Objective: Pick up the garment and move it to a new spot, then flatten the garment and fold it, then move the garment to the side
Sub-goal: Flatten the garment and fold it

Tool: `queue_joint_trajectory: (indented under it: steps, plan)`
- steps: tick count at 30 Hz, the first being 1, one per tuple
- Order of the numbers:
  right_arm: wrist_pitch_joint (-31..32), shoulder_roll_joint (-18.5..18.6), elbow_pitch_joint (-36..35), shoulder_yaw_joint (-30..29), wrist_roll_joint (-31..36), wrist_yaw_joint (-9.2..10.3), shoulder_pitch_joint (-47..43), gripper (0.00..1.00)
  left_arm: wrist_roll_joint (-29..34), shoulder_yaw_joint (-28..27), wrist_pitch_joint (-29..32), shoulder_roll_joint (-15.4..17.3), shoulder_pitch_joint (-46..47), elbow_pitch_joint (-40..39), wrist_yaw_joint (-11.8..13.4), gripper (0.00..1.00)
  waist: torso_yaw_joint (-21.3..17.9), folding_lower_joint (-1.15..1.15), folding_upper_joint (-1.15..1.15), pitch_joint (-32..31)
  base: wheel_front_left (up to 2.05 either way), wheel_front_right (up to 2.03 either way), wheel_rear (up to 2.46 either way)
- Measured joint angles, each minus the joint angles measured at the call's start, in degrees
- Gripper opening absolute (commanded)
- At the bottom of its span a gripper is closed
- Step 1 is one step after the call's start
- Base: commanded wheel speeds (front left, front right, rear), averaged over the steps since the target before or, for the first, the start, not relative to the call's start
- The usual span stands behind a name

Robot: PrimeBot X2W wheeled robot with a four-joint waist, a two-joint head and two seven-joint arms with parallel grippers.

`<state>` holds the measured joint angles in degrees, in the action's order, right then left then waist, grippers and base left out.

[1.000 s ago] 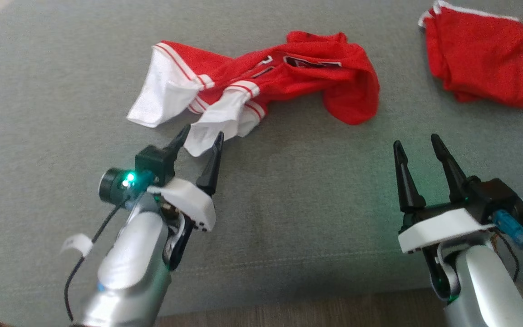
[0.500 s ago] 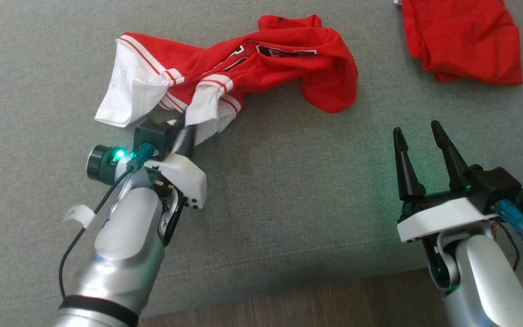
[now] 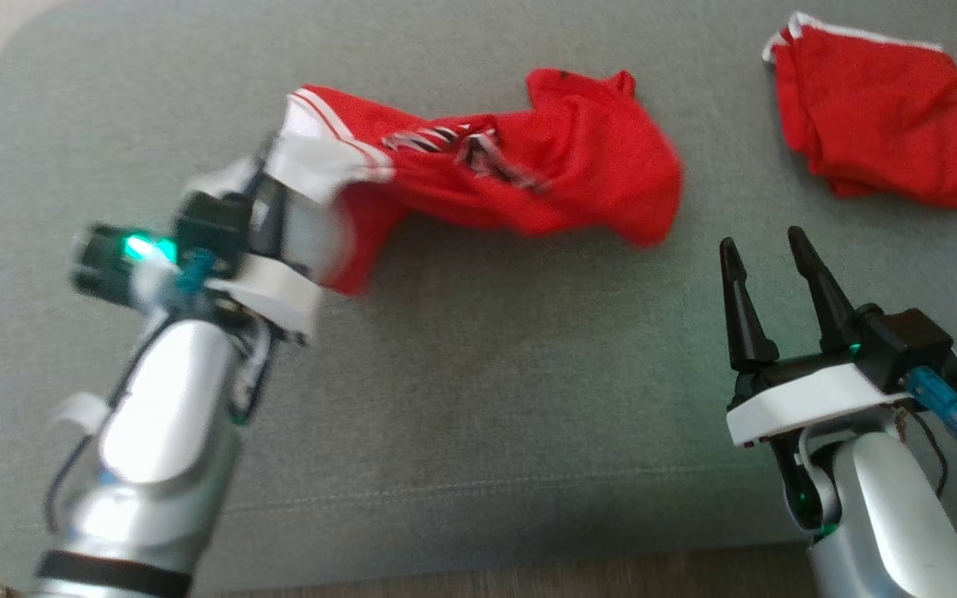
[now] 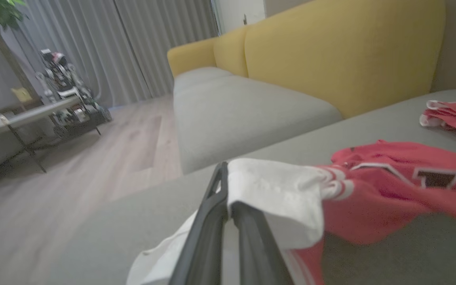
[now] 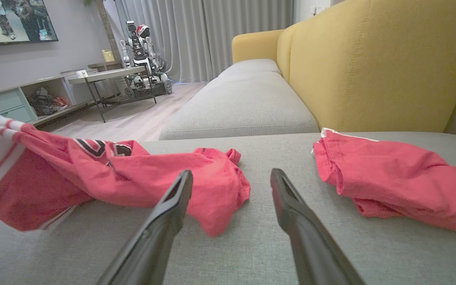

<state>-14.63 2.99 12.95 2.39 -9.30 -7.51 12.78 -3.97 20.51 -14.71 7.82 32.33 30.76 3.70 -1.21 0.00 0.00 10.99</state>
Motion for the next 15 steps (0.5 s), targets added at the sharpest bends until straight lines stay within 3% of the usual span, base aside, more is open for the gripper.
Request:
queue_joint_trajectory:
  steps: [4, 8, 11, 15]
  plan:
    - [0.00, 0.00, 0.54, 0.35, -0.94, 0.00, -0.23, 1.00, 2.64, -0.86, 0.00, 3.72, -0.10, -7.19, 1.94, 0.00, 1.57, 0.00, 0.00, -1.71, 0.00, 0.00, 0.00]
    - [0.00, 0.00, 0.97, 0.53, -1.46, 0.00, -0.66, 1.00, 5.08, 0.05, -0.01, 6.35, -1.13, -11.45, 2.35, 0.00, 3.22, 0.00, 0.00, -2.73, 0.00, 0.00, 0.00]
    - [0.00, 0.00, 1.15, 0.79, -1.83, 0.00, -0.68, 1.00, 6.70, 2.91, -0.01, 7.46, -4.27, -10.60, 1.71, 0.00, 4.22, 0.00, 0.00, -3.02, 0.00, 0.00, 0.00]
    - [0.00, 0.00, 1.47, 0.93, -1.86, 0.00, -0.68, 1.00, 7.55, 6.06, 0.60, 7.56, -9.31, -3.85, 0.67, 0.00, 4.88, 0.00, 0.00, -3.06, 0.00, 0.00, 0.00]
